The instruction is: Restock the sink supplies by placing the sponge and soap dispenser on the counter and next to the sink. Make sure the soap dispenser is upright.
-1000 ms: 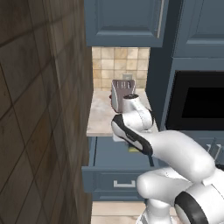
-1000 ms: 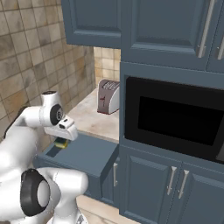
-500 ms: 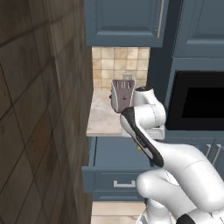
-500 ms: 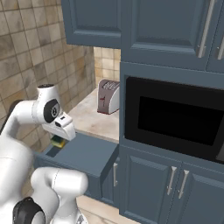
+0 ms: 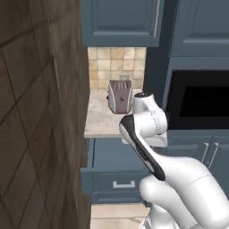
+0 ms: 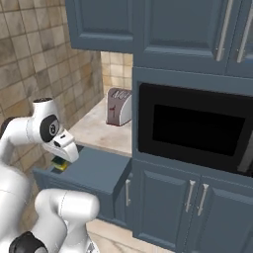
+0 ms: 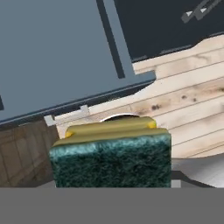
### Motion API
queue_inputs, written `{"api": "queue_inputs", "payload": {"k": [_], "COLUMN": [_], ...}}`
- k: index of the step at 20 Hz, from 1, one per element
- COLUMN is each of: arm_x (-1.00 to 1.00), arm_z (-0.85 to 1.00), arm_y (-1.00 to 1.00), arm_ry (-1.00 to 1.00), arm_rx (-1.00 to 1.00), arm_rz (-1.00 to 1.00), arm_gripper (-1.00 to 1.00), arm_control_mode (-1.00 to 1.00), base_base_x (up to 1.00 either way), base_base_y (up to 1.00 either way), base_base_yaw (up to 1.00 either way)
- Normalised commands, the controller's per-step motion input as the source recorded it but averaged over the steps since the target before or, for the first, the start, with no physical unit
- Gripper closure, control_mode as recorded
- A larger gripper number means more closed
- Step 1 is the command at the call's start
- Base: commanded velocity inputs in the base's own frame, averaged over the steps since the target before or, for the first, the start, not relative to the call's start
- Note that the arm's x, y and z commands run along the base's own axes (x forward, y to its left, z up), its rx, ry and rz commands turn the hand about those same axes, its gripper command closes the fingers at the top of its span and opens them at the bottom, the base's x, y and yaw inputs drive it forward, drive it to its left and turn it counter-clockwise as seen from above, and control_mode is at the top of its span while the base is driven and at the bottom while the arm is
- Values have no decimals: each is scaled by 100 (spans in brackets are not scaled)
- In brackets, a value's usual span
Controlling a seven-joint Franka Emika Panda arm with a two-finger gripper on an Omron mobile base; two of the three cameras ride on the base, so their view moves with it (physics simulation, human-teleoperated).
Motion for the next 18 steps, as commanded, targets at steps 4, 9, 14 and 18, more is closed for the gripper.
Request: {"api": "queue_inputs", "payload": {"k": [4,9,14,18], "arm_x": [0,0,0,0], "arm_z": [0,0,0,0], "arm_y": [0,0,0,0], "arm_ry": [0,0,0,0], "arm_rx": [0,0,0,0], "arm_rz": [0,0,0,0], "arm_gripper": [100,100,100,100], "arm_control_mode": [100,100,100,100], "base_base_x": [-89,-48,4,38], "base_base_y": [-22,-18,-26,-30], "base_base_yaw": [-59,-74,-86,-86]}}
